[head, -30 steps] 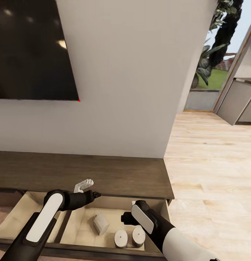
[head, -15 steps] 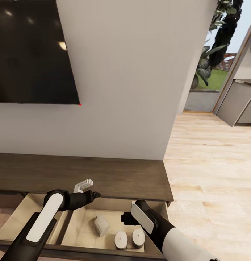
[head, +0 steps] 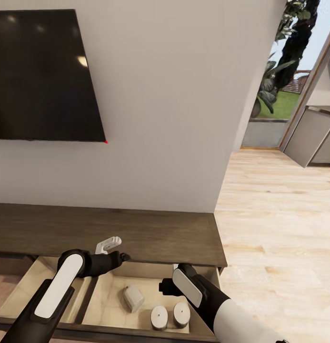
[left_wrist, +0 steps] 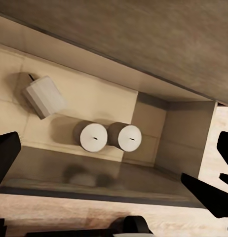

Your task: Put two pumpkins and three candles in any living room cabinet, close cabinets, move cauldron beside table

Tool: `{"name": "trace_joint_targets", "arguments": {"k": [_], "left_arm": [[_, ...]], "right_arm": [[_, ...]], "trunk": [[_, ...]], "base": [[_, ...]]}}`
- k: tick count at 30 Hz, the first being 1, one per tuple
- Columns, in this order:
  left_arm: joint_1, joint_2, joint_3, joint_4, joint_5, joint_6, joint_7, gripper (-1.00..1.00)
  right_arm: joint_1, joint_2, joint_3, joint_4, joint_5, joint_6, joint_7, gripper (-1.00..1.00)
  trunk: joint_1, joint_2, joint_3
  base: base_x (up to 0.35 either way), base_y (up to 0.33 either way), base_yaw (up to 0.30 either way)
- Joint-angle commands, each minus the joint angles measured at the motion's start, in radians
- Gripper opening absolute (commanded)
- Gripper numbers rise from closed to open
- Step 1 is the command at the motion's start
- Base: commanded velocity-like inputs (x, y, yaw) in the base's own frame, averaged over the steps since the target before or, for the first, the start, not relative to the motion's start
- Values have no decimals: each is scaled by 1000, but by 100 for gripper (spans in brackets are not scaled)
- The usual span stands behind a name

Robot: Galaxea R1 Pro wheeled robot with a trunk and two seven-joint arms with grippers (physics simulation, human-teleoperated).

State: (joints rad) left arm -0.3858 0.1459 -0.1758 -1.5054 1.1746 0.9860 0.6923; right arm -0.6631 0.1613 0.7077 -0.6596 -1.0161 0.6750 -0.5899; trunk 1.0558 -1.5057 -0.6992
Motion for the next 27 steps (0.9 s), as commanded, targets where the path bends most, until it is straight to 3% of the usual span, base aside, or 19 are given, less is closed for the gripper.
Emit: {"name": "trace_joint_targets", "arguments": {"k": [1,12,27], "left_arm": [[-1,1,-2,-1,9,0,12,100],[-1,0,-2,-1,7,0,15,100],[-1,0,-4,-1,7,0,15,100]], "right_arm": [[-1,0,4,-1,-10,0,-10,100],[-1,-2,3,-1,-10,-1,-9,100],[-1,-2,3,-2,-10,-2,-7,100]], "trunk": [[-4,7,2],[-46,84,37],[-104,189,84]], "base": [[0,0,0],[0,0,-21],[0,0,-241]]}}
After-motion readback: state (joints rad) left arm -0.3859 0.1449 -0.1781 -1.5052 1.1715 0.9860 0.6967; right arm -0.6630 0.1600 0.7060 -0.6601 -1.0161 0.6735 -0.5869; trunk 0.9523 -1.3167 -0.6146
